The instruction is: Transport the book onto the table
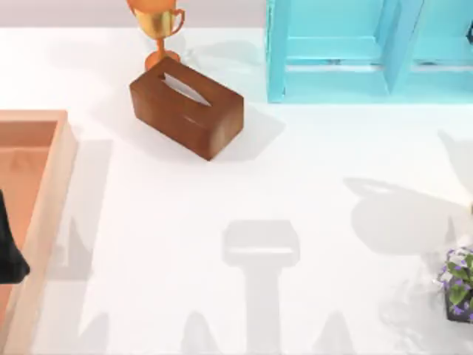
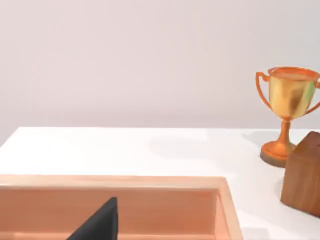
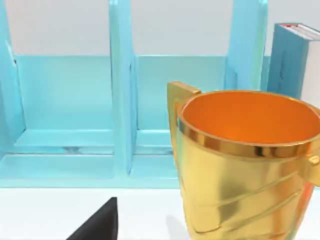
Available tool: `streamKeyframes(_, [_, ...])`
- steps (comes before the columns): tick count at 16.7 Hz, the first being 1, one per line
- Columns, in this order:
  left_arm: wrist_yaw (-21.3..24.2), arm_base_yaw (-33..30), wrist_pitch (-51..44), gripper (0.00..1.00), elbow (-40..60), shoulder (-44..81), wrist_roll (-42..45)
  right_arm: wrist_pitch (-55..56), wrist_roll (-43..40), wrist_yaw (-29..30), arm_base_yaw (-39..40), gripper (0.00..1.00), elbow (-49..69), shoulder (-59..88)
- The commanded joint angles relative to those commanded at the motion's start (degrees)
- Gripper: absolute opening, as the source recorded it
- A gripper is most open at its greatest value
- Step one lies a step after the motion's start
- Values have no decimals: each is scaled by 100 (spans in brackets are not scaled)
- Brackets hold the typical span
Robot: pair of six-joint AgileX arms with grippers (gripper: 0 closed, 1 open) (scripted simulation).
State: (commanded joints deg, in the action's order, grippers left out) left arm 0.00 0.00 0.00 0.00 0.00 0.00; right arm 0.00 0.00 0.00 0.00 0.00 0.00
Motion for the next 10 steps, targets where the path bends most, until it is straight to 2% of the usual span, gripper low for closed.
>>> streamKeyframes(5, [0, 0, 0, 100, 0, 0, 0, 333, -30, -32, -100, 100, 322, 359])
streamKeyframes(10, [0, 0, 0, 100, 0, 0, 0, 1837, -134, -213, -473, 100, 1590, 2160])
